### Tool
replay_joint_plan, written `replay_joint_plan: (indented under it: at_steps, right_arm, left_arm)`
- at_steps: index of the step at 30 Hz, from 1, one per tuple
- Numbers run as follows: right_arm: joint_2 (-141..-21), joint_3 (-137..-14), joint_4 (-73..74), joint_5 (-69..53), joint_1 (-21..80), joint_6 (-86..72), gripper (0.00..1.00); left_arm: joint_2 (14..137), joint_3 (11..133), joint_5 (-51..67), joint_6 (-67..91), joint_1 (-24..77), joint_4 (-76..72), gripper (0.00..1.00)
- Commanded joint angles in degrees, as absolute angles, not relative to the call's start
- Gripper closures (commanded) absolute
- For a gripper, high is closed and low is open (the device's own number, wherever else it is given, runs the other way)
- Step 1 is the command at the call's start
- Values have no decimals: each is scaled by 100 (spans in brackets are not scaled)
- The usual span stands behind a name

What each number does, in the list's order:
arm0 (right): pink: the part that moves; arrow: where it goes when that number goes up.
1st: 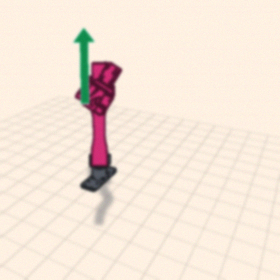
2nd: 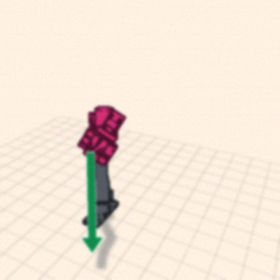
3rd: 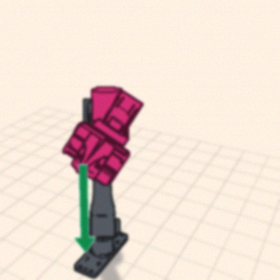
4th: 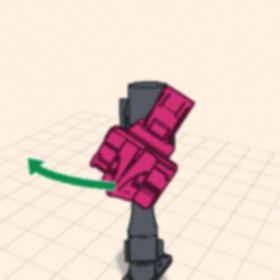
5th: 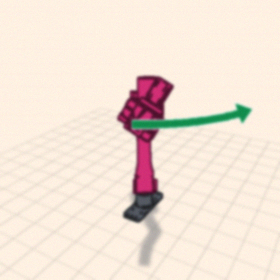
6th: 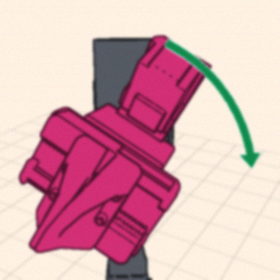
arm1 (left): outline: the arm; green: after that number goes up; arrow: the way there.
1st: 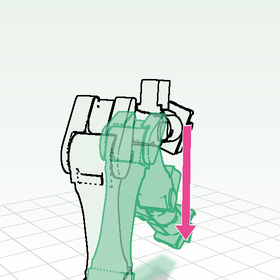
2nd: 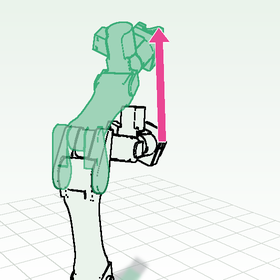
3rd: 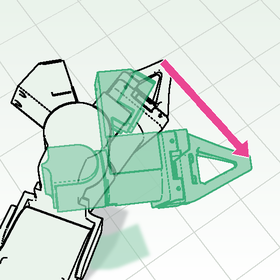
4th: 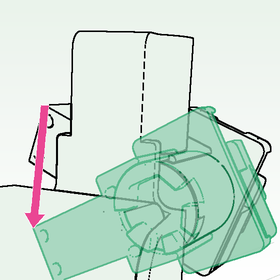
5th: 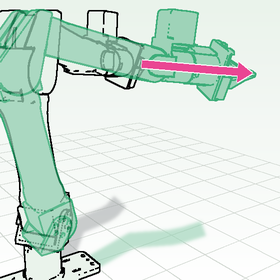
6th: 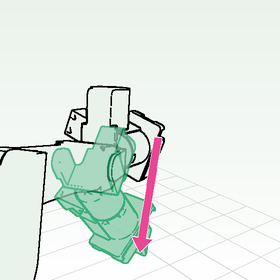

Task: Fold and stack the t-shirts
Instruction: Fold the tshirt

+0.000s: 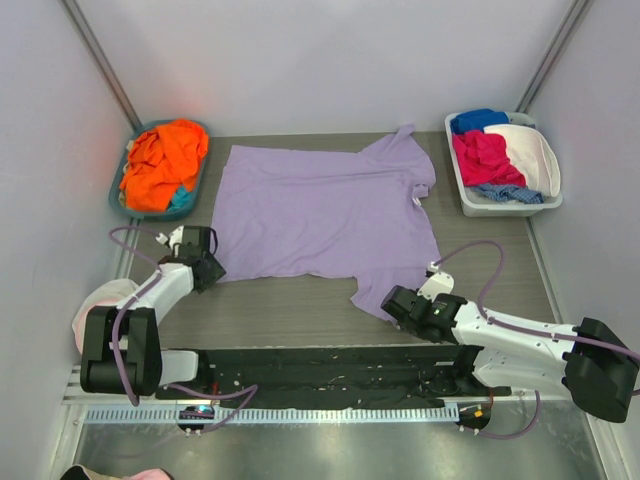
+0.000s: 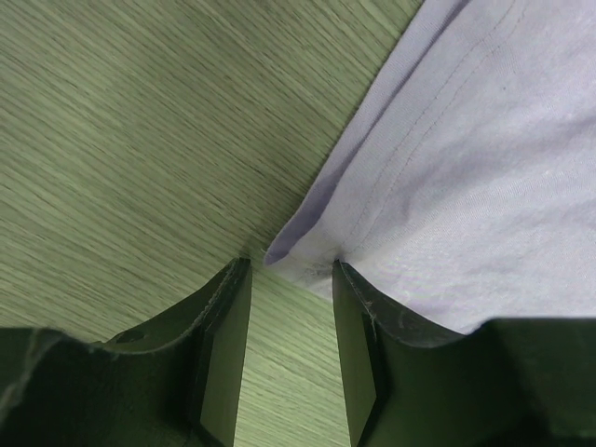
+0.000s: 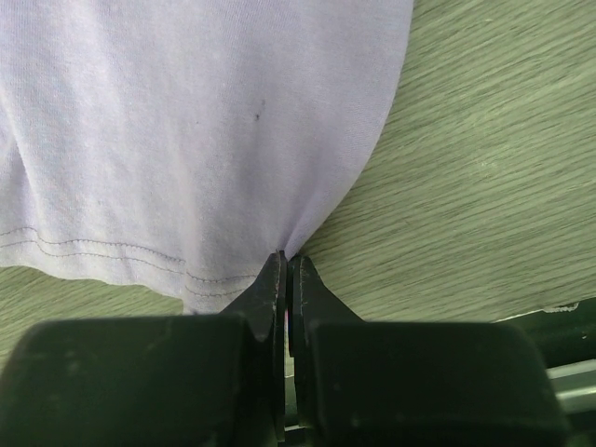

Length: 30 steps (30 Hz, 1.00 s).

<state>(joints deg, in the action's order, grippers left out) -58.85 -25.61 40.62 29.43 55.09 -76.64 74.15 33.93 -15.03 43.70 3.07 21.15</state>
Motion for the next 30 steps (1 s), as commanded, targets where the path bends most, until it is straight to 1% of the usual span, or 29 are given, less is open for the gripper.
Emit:
replay_joint_plan:
  at_steps: [1, 7, 8, 10, 11, 16, 20, 25, 30]
  right_arm:
    - [-5757, -2760, 4113, 3067, 5546, -7647, 99]
    - [-5731, -2760, 4122, 3050, 5546, -7620, 99]
    - [-5722, -2760, 4131, 3059, 5546, -7620, 99]
    - [-5713, -2769, 4148, 3059, 5555, -7611, 99]
    - [-5704, -2777, 4166, 3059, 5546, -7611, 99]
    - [-5616, -2847, 4359, 3173, 5546, -7629, 99]
    - [-5467, -3076, 4736, 3410, 5546, -7655, 99]
    - [-5107, -3699, 5623, 4076, 5537, -7708, 99]
    - [-4878, -4201, 6143, 4482, 5537, -7760, 99]
  left_arm:
    - [7444, 3524, -1644, 4395, 202, 1907, 56]
    - [7541, 3498, -1635, 4403, 158, 1846, 57]
    - [7567, 3507, -1643, 4412, 150, 1820, 65]
    - [7655, 3550, -1635, 4421, 123, 1846, 87]
    - [7681, 3568, -1626, 4447, 114, 1863, 100]
    - [7568, 3560, -1652, 4456, 114, 1924, 100]
    - [7252, 3621, -1722, 4386, 114, 2091, 100]
    - [7023, 3805, -1802, 4324, 114, 2381, 100]
    - [6760, 3850, -1889, 4298, 114, 2610, 100]
